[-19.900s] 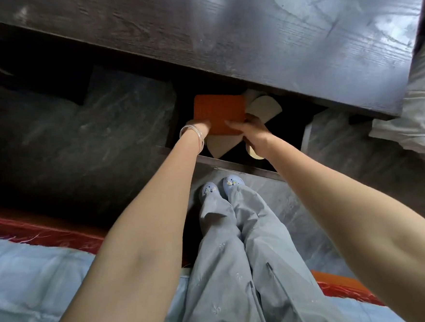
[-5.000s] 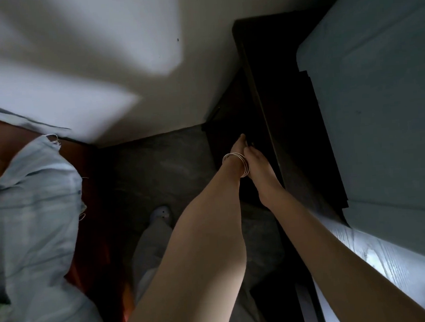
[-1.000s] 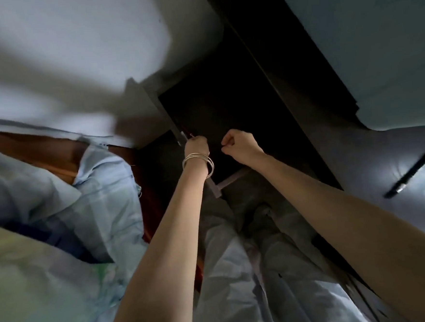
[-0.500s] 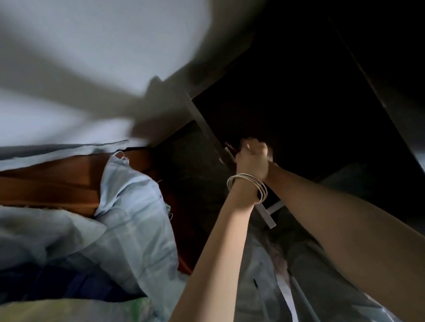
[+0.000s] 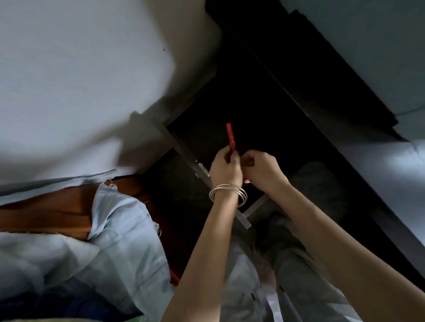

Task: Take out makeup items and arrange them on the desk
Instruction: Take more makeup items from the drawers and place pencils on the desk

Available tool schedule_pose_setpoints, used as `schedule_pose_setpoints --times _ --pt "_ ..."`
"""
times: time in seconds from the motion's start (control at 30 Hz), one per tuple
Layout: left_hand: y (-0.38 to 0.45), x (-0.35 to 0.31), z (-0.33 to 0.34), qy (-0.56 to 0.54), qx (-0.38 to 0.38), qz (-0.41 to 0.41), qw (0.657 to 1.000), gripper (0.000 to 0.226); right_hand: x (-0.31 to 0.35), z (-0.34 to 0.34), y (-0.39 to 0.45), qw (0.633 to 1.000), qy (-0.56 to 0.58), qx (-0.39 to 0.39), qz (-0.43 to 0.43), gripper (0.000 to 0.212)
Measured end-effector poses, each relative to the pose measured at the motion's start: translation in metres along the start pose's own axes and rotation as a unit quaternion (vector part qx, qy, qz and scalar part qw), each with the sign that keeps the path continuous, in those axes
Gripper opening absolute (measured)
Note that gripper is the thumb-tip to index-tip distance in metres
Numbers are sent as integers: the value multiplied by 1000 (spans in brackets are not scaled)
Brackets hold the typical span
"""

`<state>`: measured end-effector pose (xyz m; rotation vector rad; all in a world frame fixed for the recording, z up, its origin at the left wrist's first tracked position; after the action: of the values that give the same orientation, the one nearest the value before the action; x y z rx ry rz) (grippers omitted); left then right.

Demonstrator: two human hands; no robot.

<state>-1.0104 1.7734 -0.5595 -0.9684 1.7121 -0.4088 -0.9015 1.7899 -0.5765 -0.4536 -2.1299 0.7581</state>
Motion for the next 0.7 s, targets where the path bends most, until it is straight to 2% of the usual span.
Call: schedule_pose_setpoints --times 0.13,0.23,0.47,0.7 --pt "-42 -29 13 -43 21 61 997 26 0 -48 -35 996 79 -13 -28 7" --pt "-76 -42 37 -36 60 83 994 25 -19 -83 -59 993 116 -22 -24 7" --pt "-163 -47 139 54 190 106 974 26 -112 -168 -117 974 210 -54 65 11" --pt "-212 -42 236 61 231 94 967 26 -194 -252 -128 962 212 -123 121 11"
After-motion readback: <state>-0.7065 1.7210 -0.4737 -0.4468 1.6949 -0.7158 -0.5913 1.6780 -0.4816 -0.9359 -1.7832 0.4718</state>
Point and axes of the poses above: each hand's wrist, its own y-axis towards the middle knuckle, its own z-axis out of the palm, x = y × z, the point moved 10 cm from there along y, towards the middle knuckle, and after that the axes turned 7 degrees about -x, right-handed, at the moved point
